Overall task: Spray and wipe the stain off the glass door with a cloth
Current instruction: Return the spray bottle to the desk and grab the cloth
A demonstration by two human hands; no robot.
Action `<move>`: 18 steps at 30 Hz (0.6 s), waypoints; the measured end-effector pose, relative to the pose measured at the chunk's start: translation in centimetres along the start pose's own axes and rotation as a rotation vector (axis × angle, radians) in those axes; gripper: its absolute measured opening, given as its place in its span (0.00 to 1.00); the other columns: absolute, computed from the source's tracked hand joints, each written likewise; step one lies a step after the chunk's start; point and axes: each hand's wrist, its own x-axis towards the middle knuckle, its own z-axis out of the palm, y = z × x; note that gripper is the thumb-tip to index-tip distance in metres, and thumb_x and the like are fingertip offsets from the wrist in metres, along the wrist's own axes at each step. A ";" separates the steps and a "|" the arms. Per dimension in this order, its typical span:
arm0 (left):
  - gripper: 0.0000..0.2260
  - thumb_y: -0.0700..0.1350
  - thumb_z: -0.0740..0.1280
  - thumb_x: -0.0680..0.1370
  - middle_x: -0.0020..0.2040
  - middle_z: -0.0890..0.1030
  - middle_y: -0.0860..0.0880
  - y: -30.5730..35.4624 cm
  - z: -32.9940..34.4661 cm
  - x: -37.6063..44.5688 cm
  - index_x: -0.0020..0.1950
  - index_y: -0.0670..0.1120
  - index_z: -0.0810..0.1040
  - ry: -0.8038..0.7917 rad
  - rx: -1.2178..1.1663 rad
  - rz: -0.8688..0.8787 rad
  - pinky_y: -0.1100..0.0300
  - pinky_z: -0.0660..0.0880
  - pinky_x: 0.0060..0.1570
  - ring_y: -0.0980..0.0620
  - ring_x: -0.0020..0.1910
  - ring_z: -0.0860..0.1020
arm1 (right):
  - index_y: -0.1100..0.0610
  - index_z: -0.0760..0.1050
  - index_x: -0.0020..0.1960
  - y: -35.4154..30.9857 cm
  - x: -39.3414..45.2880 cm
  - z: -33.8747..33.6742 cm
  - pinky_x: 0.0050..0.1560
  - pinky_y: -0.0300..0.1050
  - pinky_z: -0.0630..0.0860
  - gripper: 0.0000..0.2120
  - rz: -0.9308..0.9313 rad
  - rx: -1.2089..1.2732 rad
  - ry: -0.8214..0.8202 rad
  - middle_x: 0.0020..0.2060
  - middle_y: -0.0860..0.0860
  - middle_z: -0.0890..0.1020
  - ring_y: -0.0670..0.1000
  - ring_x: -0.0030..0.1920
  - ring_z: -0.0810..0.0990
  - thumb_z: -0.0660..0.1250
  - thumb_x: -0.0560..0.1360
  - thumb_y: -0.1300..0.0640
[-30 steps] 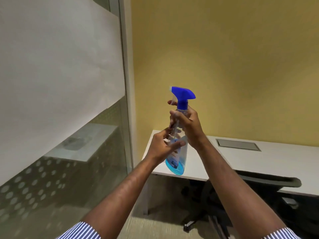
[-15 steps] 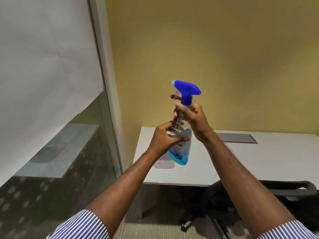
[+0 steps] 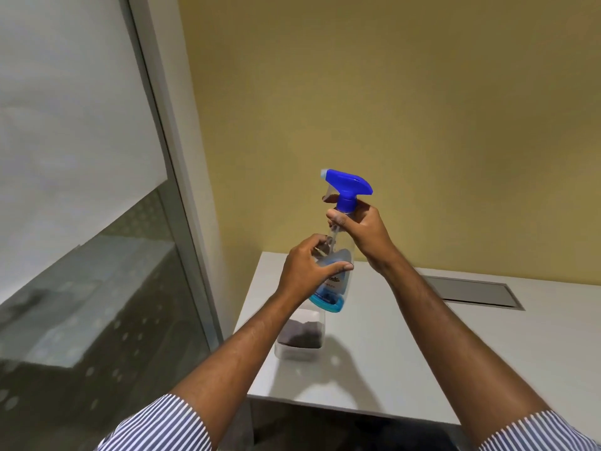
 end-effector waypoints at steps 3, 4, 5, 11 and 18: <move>0.26 0.62 0.77 0.69 0.56 0.82 0.53 -1.6 1.4 2.5 0.61 0.51 0.77 -0.001 0.013 -0.034 0.59 0.82 0.50 0.51 0.52 0.79 | 0.47 0.79 0.58 2.1 2.4 -0.7 0.52 0.40 0.82 0.10 0.014 -0.008 -0.035 0.42 0.47 0.84 0.45 0.45 0.83 0.71 0.80 0.58; 0.25 0.62 0.77 0.69 0.56 0.82 0.53 -2.2 1.7 3.2 0.61 0.51 0.77 -0.008 0.012 -0.052 0.59 0.82 0.50 0.51 0.52 0.79 | 0.47 0.79 0.58 2.9 3.1 -0.9 0.52 0.40 0.82 0.10 0.023 -0.013 -0.043 0.42 0.48 0.84 0.46 0.45 0.83 0.70 0.80 0.58; 0.25 0.61 0.77 0.70 0.56 0.81 0.53 -2.7 2.0 3.8 0.60 0.51 0.77 -0.019 0.009 -0.071 0.60 0.81 0.50 0.51 0.52 0.79 | 0.47 0.78 0.58 3.7 3.7 -1.0 0.52 0.41 0.82 0.09 0.032 -0.019 -0.052 0.43 0.49 0.84 0.46 0.45 0.83 0.70 0.80 0.58; 0.24 0.59 0.78 0.70 0.55 0.81 0.53 -7.3 3.0 7.4 0.60 0.50 0.77 -0.110 -0.013 -0.188 0.55 0.81 0.54 0.50 0.54 0.79 | 0.51 0.78 0.58 9.3 7.3 -0.8 0.57 0.55 0.81 0.07 0.106 -0.089 -0.088 0.47 0.66 0.82 0.55 0.47 0.82 0.71 0.80 0.54; 0.23 0.56 0.79 0.69 0.57 0.81 0.52 -12.8 6.3 11.1 0.59 0.50 0.77 -0.280 -0.071 -0.260 0.53 0.79 0.56 0.50 0.56 0.79 | 0.55 0.79 0.54 15.7 9.6 -2.0 0.48 0.46 0.76 0.08 0.245 -0.173 -0.081 0.41 0.54 0.79 0.49 0.42 0.77 0.72 0.79 0.53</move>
